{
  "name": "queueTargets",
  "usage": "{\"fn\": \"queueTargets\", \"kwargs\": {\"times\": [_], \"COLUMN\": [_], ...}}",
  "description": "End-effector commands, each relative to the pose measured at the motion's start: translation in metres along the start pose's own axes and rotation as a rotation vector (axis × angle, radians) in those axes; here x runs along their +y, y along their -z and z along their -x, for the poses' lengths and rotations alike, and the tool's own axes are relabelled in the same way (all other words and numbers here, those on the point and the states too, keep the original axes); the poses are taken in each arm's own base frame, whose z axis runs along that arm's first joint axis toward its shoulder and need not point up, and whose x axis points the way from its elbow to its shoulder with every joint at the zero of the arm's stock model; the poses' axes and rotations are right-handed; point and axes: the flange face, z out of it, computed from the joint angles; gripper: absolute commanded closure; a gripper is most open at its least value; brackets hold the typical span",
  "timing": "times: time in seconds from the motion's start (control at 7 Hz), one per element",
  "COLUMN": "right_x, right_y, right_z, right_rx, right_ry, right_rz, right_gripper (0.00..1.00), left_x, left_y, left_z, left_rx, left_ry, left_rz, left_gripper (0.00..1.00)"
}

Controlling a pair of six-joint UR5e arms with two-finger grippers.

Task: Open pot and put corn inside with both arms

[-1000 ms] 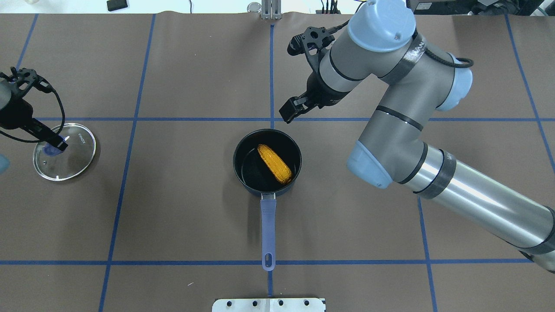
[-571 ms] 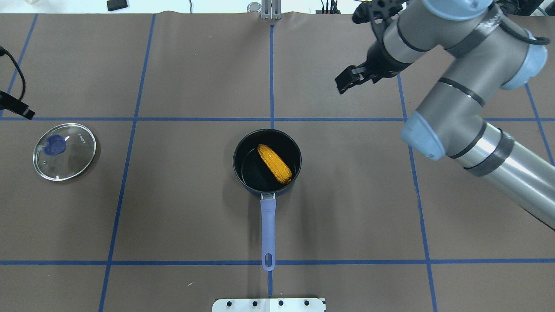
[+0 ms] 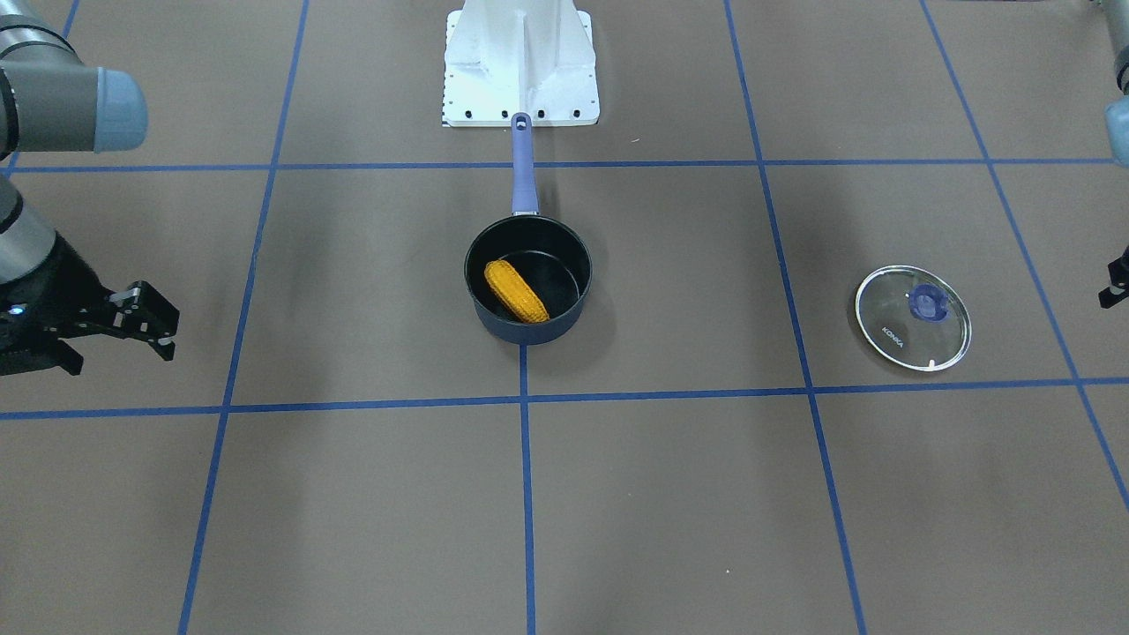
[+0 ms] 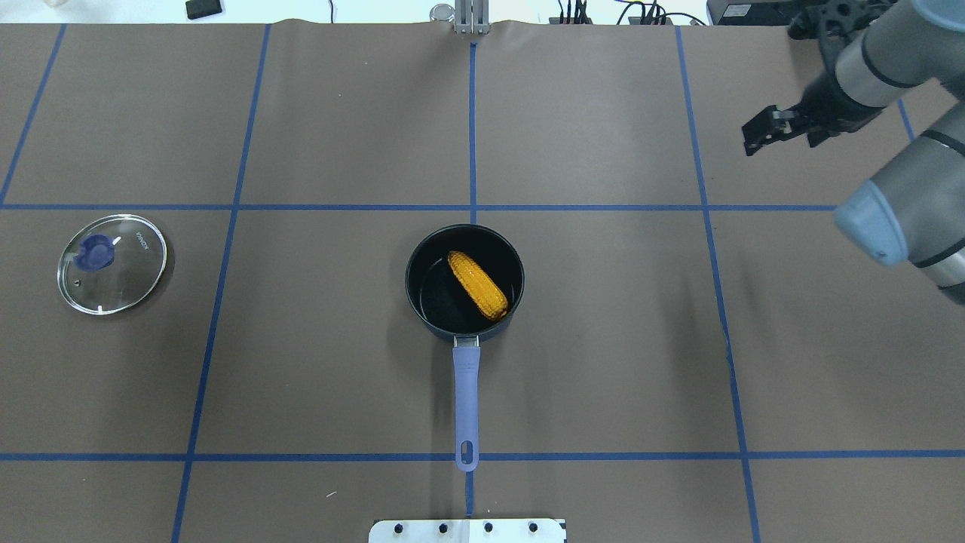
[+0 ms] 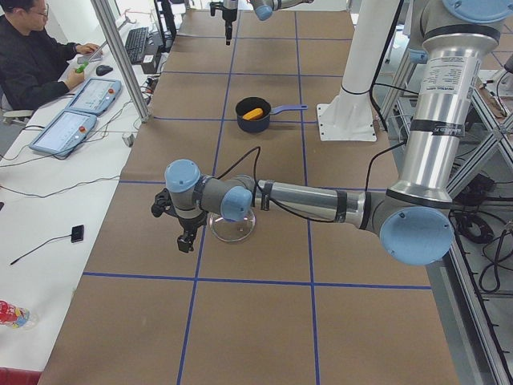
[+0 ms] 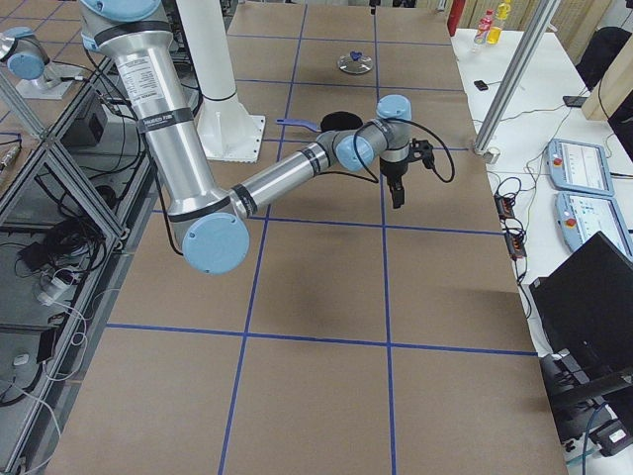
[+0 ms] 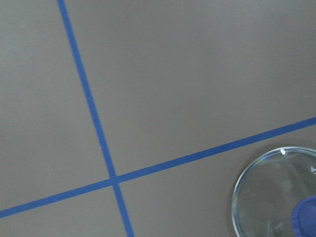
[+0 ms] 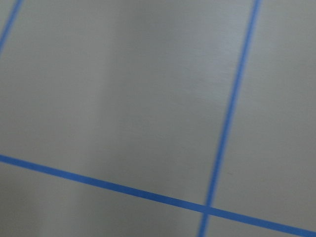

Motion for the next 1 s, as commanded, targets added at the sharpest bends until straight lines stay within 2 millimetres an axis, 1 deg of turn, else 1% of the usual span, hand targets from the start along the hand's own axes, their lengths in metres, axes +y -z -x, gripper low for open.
{"fn": "queueTargets", "kwargs": {"times": [0.0,0.14,0.29,0.43,0.57,0.71,0.86], "right_x": [0.038,0.047,0.056,0.073,0.090,0.095,0.097], "right_y": [0.001,0.007,0.001,-0.003,-0.007,-0.006,-0.006], "right_z": [-0.131,-0.170,-0.212,-0.242,-0.255,-0.256,-0.257], "right_rx": [0.084,0.090,0.033,0.014,0.020,0.021,0.022], "right_ry": [0.071,0.083,-0.010,-0.055,-0.080,-0.081,-0.081], "right_rz": [0.040,0.056,0.102,0.122,0.137,0.138,0.138], "right_gripper": [0.00,0.00,0.00,0.00,0.00,0.00,0.00], "left_x": [0.009,0.016,0.020,0.020,0.024,0.030,0.032], "left_y": [0.003,-0.001,-0.004,-0.003,-0.003,-0.005,-0.006], "left_z": [0.020,0.024,0.026,0.027,0.031,0.033,0.034], "left_rx": [-0.003,0.000,0.001,0.000,0.000,0.002,0.002], "left_ry": [0.015,0.026,0.030,0.033,0.045,0.050,0.052], "left_rz": [0.002,0.010,0.017,0.017,0.018,0.023,0.025], "left_gripper": [0.00,0.00,0.00,0.01,0.00,0.01,0.00]}}
